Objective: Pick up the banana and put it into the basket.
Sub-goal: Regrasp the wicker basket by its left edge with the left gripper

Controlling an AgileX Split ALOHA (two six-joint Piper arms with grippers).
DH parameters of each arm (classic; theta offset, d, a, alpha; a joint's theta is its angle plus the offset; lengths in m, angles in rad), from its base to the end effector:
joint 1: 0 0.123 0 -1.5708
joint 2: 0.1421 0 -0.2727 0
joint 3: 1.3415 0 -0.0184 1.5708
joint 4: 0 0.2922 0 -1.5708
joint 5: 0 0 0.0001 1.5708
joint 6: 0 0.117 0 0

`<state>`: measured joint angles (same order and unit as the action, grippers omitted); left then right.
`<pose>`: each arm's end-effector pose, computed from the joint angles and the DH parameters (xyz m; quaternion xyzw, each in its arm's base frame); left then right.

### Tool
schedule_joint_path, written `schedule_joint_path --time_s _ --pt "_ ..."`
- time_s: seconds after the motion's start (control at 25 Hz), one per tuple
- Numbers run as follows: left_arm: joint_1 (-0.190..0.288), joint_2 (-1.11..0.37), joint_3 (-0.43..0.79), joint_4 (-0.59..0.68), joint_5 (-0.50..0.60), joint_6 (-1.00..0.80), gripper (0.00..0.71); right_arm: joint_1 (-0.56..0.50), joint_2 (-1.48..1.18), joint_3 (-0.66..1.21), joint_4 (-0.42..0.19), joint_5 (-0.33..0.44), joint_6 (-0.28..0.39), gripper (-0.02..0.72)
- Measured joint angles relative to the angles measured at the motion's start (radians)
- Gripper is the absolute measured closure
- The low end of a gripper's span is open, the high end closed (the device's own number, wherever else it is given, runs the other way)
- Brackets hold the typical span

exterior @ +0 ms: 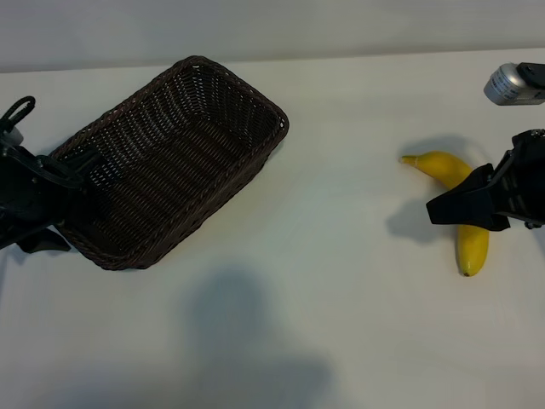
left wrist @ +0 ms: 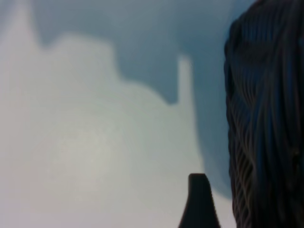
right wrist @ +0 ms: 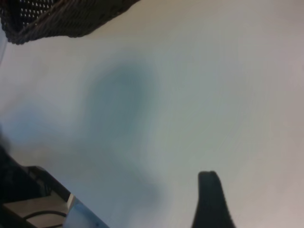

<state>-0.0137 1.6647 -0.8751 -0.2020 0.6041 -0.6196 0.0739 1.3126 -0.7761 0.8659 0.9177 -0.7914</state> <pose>0.3298 -0.0179 0.1015 -0.3655 0.9190 -0.1052 0.1035 0.2714 0.0911 0.1984 -0.1791 0.9119 0.3022 0.2119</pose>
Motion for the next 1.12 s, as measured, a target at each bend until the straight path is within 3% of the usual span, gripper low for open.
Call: schedule_joint_path --time_s 0.36,0.56,0.72,1.12 --pt "0.000 0.053 0.000 -0.032 -0.047 -0.016 0.188 0.000 0.000 0.000 0.000 0.000 0.001 0.231" --pt "0.000 0.055 0.000 -0.038 -0.052 -0.018 0.342 0.000 0.000 0.000 0.000 0.000 0.001 0.231" --pt "0.000 0.055 0.000 -0.040 -0.055 -0.021 0.539 0.000 0.000 0.000 0.000 0.000 0.000 0.231" --pt "0.000 0.055 0.000 -0.050 -0.064 -0.012 0.548 0.000 0.000 0.000 0.000 0.000 0.001 0.231"
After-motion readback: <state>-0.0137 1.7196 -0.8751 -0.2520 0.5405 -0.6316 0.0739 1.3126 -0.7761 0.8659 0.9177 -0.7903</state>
